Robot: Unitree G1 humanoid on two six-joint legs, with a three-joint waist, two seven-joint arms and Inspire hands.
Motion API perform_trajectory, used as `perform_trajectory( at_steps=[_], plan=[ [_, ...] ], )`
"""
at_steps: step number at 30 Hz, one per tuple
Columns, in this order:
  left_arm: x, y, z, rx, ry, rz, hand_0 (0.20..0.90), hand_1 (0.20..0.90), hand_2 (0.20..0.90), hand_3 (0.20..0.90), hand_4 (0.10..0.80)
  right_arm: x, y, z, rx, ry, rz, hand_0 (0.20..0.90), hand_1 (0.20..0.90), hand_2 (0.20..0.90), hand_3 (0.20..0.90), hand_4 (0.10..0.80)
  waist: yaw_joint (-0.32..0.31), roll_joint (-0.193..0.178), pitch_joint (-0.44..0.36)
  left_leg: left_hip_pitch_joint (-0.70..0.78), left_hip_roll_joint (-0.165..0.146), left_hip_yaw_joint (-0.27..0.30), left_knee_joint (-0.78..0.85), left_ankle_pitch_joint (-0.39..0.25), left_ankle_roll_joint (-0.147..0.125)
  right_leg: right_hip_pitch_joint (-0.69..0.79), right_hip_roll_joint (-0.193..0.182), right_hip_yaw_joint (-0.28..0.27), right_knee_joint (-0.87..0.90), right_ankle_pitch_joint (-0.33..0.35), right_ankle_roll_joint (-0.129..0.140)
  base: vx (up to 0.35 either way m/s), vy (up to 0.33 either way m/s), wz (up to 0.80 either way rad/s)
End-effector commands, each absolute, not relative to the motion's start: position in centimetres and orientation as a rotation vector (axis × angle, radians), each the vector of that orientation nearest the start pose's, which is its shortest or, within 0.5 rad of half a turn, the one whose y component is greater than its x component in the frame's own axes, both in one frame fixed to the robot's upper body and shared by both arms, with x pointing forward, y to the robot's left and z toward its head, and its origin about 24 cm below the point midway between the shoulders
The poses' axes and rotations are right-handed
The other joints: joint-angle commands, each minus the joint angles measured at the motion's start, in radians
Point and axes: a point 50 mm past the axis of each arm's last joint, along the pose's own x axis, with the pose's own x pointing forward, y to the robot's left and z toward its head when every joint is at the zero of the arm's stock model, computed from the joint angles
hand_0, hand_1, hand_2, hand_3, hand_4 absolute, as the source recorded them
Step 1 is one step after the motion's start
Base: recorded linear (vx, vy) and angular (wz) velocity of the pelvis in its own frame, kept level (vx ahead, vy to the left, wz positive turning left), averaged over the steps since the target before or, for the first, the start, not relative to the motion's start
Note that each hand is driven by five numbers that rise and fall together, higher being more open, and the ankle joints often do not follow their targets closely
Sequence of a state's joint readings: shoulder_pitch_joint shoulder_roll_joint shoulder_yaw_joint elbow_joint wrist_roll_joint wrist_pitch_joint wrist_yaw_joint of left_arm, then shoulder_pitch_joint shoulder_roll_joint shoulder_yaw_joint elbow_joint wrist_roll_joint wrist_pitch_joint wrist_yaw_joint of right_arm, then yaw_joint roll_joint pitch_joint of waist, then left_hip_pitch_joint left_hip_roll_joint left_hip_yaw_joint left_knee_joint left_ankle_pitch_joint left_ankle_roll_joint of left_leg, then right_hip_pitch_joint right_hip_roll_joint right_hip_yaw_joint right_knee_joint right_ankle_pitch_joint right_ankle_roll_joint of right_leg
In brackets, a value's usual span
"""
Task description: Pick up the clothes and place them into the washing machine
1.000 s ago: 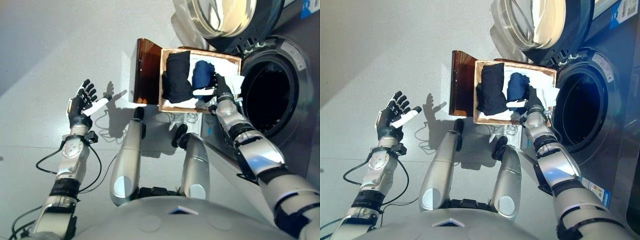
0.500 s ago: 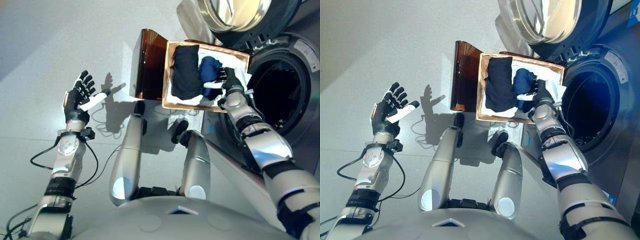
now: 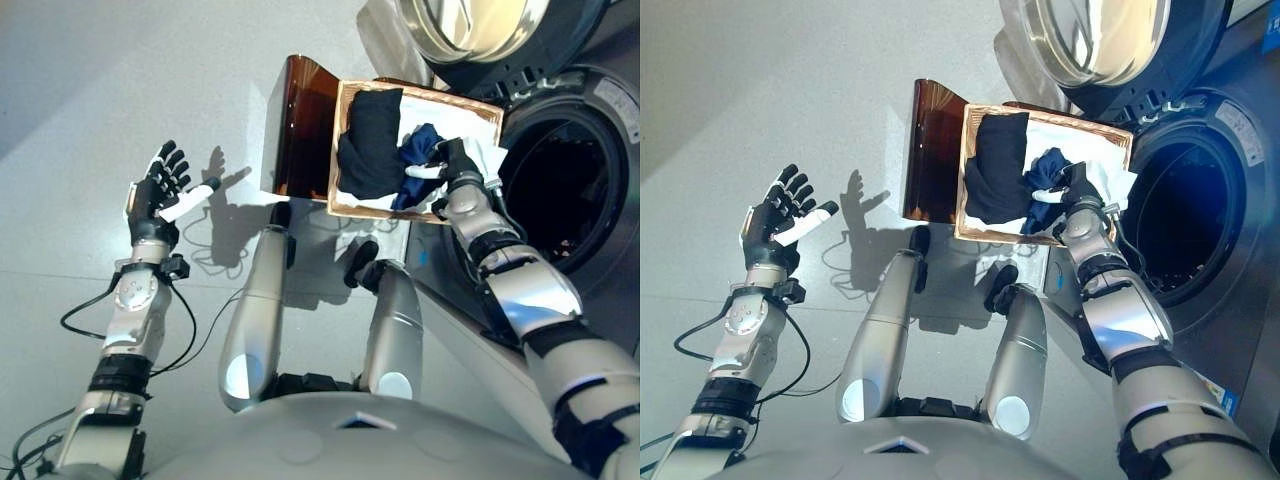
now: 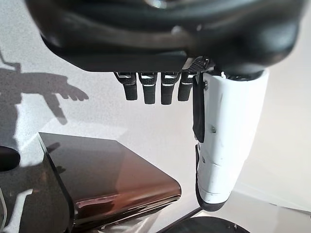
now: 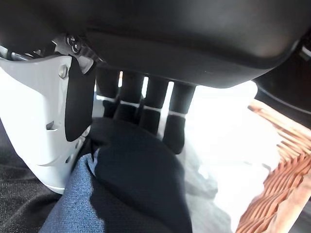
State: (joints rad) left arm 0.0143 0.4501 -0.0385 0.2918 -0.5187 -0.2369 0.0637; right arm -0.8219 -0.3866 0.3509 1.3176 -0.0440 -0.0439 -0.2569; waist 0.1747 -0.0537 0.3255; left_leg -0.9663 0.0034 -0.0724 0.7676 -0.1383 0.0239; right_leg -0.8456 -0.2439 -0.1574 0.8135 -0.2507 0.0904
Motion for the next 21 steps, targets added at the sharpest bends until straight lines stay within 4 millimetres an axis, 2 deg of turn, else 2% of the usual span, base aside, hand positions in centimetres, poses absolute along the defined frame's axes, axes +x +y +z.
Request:
perform_trajectory(
  at_steps=[1, 3, 6, 7, 8, 11, 15, 19, 21],
  plan=[
    [23.9, 27.3, 4.9, -0.006, -0.096, 0.193, 0.9, 0.9, 0.9, 0.9, 0.8, 34.9, -25.7, 2.4, -0.721, 0.399, -0.242, 0.2, 0.2, 0.2, 0.2, 0.3, 0.009, 0.01, -0.044, 0.063, -0.009, 0.05, -0.037, -0.068, -0.004, -0.018, 0.013, 0.047, -0.095, 0.119, 0.007, 0.001, -0.04, -0.06],
    [23.9, 27.4, 4.9, -0.002, -0.095, 0.196, 0.9, 0.9, 0.9, 0.9, 0.8, 34.5, -26.2, 2.3, -0.68, 0.394, -0.274, 0.2, 0.2, 0.2, 0.2, 0.3, 0.003, 0.009, -0.045, 0.076, -0.008, 0.054, -0.051, -0.063, -0.006, -0.007, 0.013, 0.047, -0.107, 0.121, 0.006, 0.005, -0.035, -0.05],
    [23.9, 27.4, 4.5, -0.002, -0.081, 0.205, 0.9, 0.9, 0.9, 0.9, 0.8, 33.7, -26.9, 1.7, -0.496, 0.373, -0.353, 0.2, 0.2, 0.2, 0.2, 0.3, -0.011, 0.01, -0.049, 0.092, -0.002, 0.058, -0.066, -0.057, -0.009, 0.0, 0.018, 0.056, -0.116, 0.121, 0.004, 0.013, -0.041, -0.05],
    [23.9, 27.4, 4.5, -0.002, -0.081, 0.204, 0.9, 0.9, 0.9, 0.9, 0.8, 33.6, -27.0, 1.7, -0.495, 0.374, -0.354, 0.2, 0.2, 0.2, 0.2, 0.3, -0.01, 0.01, -0.049, 0.093, -0.002, 0.058, -0.067, -0.057, -0.009, 0.001, 0.018, 0.056, -0.116, 0.121, 0.004, 0.012, -0.041, -0.06],
    [23.9, 27.3, 4.3, -0.008, -0.072, 0.21, 0.9, 0.9, 0.9, 0.9, 0.8, 32.9, -27.4, 1.2, -0.309, 0.343, -0.424, 0.2, 0.2, 0.2, 0.2, 0.3, -0.024, 0.014, -0.05, 0.097, 0.002, 0.061, -0.061, -0.059, -0.011, 0.001, 0.02, 0.063, -0.11, 0.114, 0.0, 0.013, -0.019, -0.06],
    [23.6, 27.4, 3.8, -0.018, -0.052, 0.222, 0.9, 0.9, 0.9, 0.9, 0.8, 31.7, -28.2, 0.7, 0.009, 0.274, -0.55, 0.2, 0.2, 0.2, 0.2, 0.3, -0.039, 0.026, -0.057, 0.088, 0.007, 0.07, -0.03, -0.074, -0.01, -0.016, 0.021, 0.075, -0.085, 0.097, -0.005, 0.007, -0.016, -0.1],
    [23.3, 27.1, 3.2, -0.051, -0.034, 0.223, 0.9, 0.9, 0.9, 0.9, 0.8, 30.6, -28.7, -0.2, 0.145, 0.261, -0.599, 0.2, 0.2, 0.2, 0.2, 0.3, -0.047, 0.045, -0.066, 0.073, 0.011, 0.08, -0.008, -0.083, -0.011, -0.039, 0.018, 0.089, -0.066, 0.093, -0.007, -0.008, 0.003, -0.14],
    [22.9, 27.2, 2.9, -0.061, -0.023, 0.229, 0.9, 0.9, 0.9, 0.9, 0.8, 29.8, -29.2, -0.4, 0.213, 0.225, -0.638, 0.2, 0.2, 0.2, 0.2, 0.3, -0.059, 0.056, -0.078, 0.07, 0.013, 0.087, -0.011, -0.082, -0.011, -0.054, 0.017, 0.098, -0.059, 0.092, -0.007, 0.005, 0.009, -0.08],
    [22.9, 27.2, 2.7, -0.07, -0.02, 0.237, 0.9, 0.9, 0.9, 0.9, 0.8, 29.7, -29.4, -0.1, 0.32, 0.17, -0.674, 0.2, 0.2, 0.2, 0.2, 0.3, -0.064, 0.059, -0.086, 0.064, 0.014, 0.09, -0.012, -0.083, -0.011, -0.063, 0.017, 0.101, -0.057, 0.092, -0.006, 0.005, 0.01, -0.07]
  ],
)
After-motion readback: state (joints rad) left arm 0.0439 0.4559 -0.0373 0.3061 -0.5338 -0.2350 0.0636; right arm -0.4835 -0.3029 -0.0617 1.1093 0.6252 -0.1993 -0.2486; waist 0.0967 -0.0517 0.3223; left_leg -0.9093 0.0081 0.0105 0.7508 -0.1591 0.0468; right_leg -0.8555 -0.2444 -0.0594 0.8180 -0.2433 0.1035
